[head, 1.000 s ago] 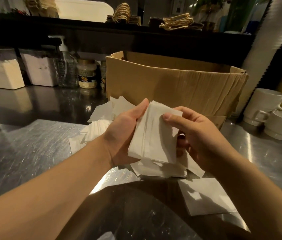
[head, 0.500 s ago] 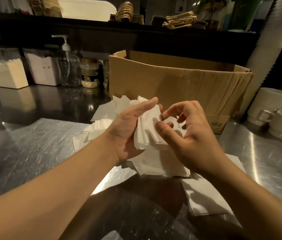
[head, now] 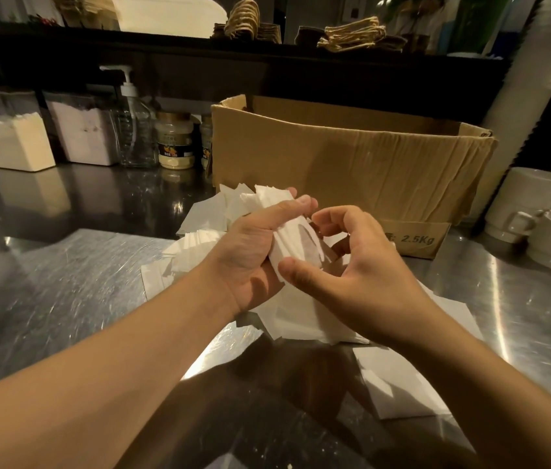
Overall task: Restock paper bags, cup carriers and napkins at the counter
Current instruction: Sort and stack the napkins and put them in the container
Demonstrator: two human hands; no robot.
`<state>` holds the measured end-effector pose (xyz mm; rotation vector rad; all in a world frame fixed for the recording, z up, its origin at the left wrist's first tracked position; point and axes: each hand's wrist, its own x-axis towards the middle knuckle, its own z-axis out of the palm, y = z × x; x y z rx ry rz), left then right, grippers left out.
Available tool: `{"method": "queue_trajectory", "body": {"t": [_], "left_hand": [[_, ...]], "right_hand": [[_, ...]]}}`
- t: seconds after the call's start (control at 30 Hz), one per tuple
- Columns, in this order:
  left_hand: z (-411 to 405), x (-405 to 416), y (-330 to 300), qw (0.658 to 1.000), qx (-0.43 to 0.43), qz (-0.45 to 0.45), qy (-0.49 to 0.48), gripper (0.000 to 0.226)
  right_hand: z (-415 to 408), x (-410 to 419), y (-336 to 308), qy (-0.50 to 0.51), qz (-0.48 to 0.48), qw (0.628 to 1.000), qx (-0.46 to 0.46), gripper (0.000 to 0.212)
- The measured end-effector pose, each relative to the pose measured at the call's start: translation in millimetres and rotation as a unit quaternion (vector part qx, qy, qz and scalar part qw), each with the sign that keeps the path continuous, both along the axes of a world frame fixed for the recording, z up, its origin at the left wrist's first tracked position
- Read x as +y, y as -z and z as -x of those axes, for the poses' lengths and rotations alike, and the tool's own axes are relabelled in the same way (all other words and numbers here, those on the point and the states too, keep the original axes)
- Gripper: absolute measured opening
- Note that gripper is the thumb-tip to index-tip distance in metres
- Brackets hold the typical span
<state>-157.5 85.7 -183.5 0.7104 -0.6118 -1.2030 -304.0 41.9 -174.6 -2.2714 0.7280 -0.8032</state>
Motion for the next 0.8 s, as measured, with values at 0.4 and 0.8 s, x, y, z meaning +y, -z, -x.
{"method": "queue_trajectory", "body": {"t": [0.4, 0.8], "left_hand": [[3.3, 1.4, -3.9, 0.999, 0.018, 0.035, -0.014, 0.051], [-4.5, 3.1, -6.3, 0.998, 0.059, 0.028, 0.018, 0.051]], "right_hand": [[0.7, -2.2, 2.9, 0.025, -0.001, 1.000, 0.000, 0.058], [3.0, -8.9, 5.5, -0.001, 0.141, 0.990, -0.011, 0.020]]}}
